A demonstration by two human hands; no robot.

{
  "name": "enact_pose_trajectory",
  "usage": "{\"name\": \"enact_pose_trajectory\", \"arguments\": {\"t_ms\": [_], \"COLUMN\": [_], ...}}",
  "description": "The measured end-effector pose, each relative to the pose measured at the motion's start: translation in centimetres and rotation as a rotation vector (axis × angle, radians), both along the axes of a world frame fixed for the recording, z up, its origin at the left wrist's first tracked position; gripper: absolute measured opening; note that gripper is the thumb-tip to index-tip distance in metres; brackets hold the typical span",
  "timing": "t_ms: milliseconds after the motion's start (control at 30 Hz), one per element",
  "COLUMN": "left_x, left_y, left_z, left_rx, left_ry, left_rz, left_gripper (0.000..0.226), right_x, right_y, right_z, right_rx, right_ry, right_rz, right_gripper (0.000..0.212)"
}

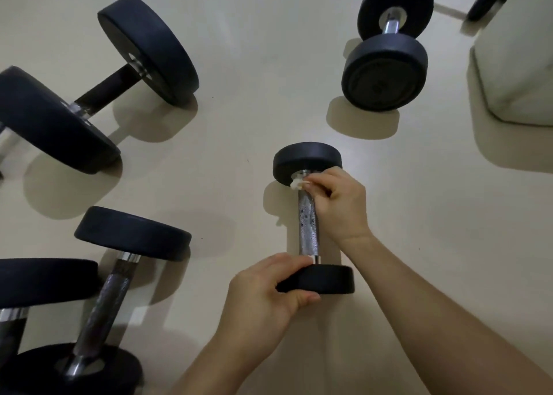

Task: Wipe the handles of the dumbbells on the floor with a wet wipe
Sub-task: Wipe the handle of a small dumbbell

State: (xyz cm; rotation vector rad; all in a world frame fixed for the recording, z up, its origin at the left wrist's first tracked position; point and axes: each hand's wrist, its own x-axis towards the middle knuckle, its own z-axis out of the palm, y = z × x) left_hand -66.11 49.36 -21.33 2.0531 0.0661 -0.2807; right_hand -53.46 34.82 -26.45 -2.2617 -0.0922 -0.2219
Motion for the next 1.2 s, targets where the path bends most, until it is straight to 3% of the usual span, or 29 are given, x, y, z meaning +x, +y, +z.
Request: {"name": "enact_pose_trajectory", "arguments": {"t_ms": [100, 167, 333, 500, 600, 700, 800, 867, 1000, 1067, 1200], "left_x": [-0.9, -1.1, -1.0, -1.9, -2.6, -2.9, -2.4, -1.8, -1.5, -2.0, -2.9], "left_y": [-0.5, 0.4, 2.7, 3.8, 3.6, 3.2, 3.2, 3.4, 4.1, 4.6, 6.0], "left_z": [-0.6, -0.7, -0.6, -1.2, -1.1, -0.4, 0.1, 0.2, 0.2, 0.1, 0.1], "left_rx": [-0.196, -0.215, 0.091, 0.254, 0.294, 0.371, 0.478, 0.475, 0.358, 0.324, 0.339], "left_ry": [0.141, 0.165, 0.035, -0.058, -0.122, -0.146, -0.136, -0.11, -0.023, -0.012, 0.033], "left_rz": [0.193, 0.208, 0.028, -0.044, -0.03, 0.002, -0.006, -0.04, -0.011, 0.018, 0.032], "left_gripper": [0.051, 0.056, 0.046, 0.061, 0.052, 0.037, 0.039, 0.036, 0.027, 0.028, 0.039], "right_x": [-2.6, -3.0, 0.1, -3.9, 0.0, -0.1, -4.1, -4.5, -1.1, -1.1, -4.9], "right_y": [-0.8, -0.9, 1.6, 1.2, 2.8, 3.1, 1.9, 1.6, 2.9, 3.5, 3.5], "right_z": [0.8, 1.4, 0.7, 2.4, 2.5, 2.4, 3.2, 3.4, 2.6, 2.1, 3.1], "right_rx": [-0.014, -0.036, 0.026, -0.132, -0.253, -0.225, -0.177, -0.145, -0.16, -0.08, -0.056], "right_ry": [0.114, 0.175, 0.069, 0.218, 0.151, 0.152, 0.391, 0.497, 0.258, 0.243, 0.543], "right_rz": [0.193, 0.317, 0.088, 0.433, 0.333, 0.301, 0.471, 0.532, 0.327, 0.189, 0.446], "right_gripper": [0.01, 0.01, 0.007, 0.005, 0.009, 0.009, 0.009, 0.006, 0.005, 0.005, 0.008]}}
